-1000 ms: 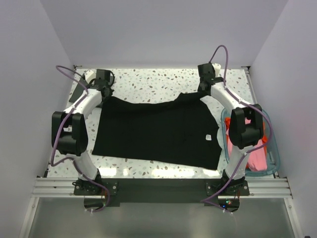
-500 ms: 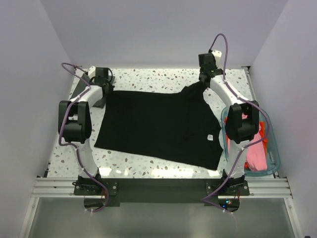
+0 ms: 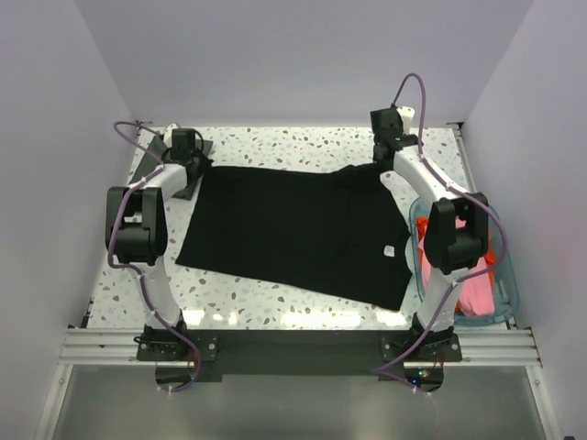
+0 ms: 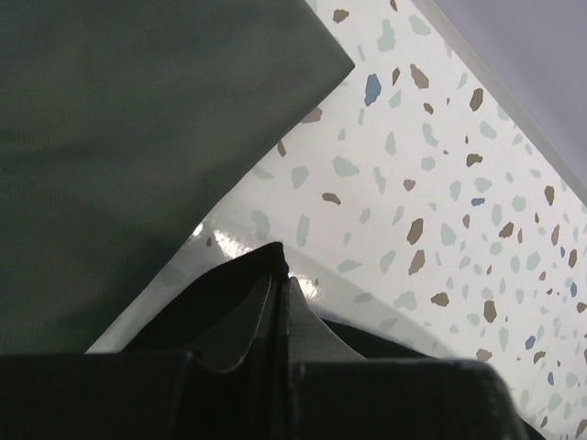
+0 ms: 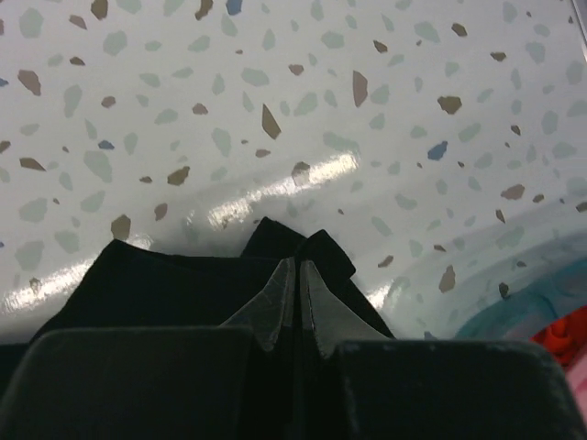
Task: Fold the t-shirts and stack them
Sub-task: Fold the tshirt
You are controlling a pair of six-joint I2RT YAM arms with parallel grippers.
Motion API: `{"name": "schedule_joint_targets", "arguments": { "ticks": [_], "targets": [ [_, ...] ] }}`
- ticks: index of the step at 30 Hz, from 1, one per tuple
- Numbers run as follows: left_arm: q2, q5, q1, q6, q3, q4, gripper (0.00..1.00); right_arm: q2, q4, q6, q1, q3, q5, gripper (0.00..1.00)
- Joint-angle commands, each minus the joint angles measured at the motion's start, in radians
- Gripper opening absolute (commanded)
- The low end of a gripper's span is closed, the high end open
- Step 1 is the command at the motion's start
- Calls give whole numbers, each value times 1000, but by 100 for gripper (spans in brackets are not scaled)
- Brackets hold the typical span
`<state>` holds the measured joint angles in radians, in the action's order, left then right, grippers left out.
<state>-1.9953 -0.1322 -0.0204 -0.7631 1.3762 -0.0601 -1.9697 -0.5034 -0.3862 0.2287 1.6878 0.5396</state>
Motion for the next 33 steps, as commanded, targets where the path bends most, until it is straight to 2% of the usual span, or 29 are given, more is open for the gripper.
{"name": "schedule_joint_targets", "arguments": {
  "ticks": [1,8,21,33],
  "targets": [
    [85,31,16,5,-48,68,0,172,-34,-54,0,-83,19,0],
    [167,40,57,-31,-155,13,0,376,-30,-123,55,-342,-13,0],
    [329,-9,65,-85,-325,-83,0,603,-103,-235,158,-579,39,0],
    [512,-30,66,-113,-509,-107,0,775,-113,-301,192,-764,-13,0]
  ]
}}
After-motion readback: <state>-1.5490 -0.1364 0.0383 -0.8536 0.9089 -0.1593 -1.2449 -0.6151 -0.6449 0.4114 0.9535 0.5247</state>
